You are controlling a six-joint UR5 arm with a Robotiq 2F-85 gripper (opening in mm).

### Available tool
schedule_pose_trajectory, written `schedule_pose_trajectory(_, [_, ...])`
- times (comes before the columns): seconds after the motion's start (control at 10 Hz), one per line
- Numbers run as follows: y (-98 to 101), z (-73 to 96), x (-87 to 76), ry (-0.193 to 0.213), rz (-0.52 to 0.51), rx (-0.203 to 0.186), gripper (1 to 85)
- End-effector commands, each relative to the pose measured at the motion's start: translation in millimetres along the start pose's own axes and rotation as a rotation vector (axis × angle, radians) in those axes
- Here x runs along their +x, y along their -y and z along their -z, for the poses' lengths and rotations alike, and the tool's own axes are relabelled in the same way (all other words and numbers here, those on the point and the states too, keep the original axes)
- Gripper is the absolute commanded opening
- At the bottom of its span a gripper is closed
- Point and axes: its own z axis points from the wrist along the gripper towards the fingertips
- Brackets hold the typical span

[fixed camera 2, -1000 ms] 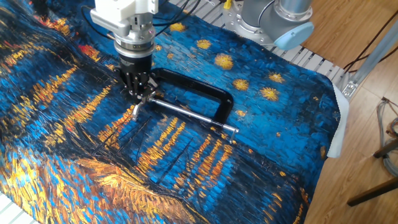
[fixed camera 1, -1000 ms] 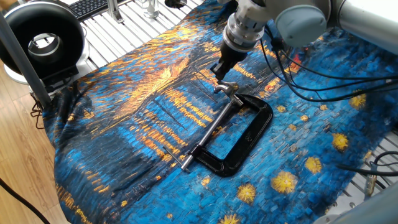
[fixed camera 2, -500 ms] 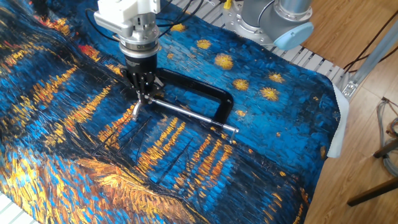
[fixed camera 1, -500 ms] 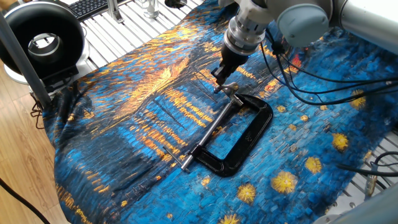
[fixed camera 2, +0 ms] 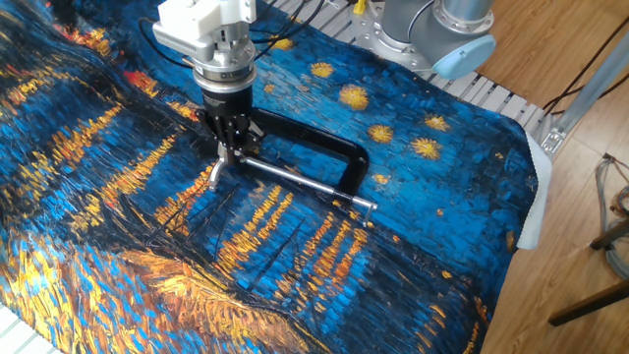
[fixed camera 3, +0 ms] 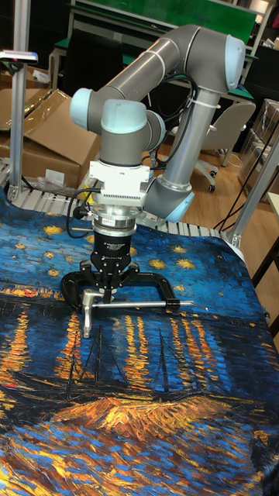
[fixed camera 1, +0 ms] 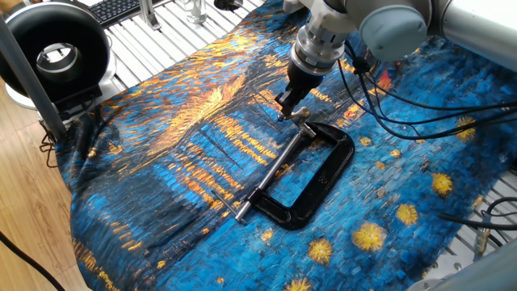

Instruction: Turn on the water tap

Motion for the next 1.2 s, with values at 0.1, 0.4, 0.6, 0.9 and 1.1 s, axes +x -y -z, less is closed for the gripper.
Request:
schedule_pose_trajectory(0.1, [-3.6,0.8,3.1,-0.010,-0.011,-0.018,1.0])
schedule_pose_trajectory(0.4, [-4.7,0.5,3.0,-0.010,-0.017,-0.022,1.0])
schedule_pose_trajectory(0.6, [-4.2,0.4,2.7,-0.008,-0.016,-0.020,1.0])
schedule_pose_trajectory(0.9, [-4.6,-0.4,1.3,-0.002,-0.022,-0.024,1.0])
schedule_pose_trajectory(1.1, [-4.2,-0.8,0.3,0.003,-0.022,-0.024,1.0])
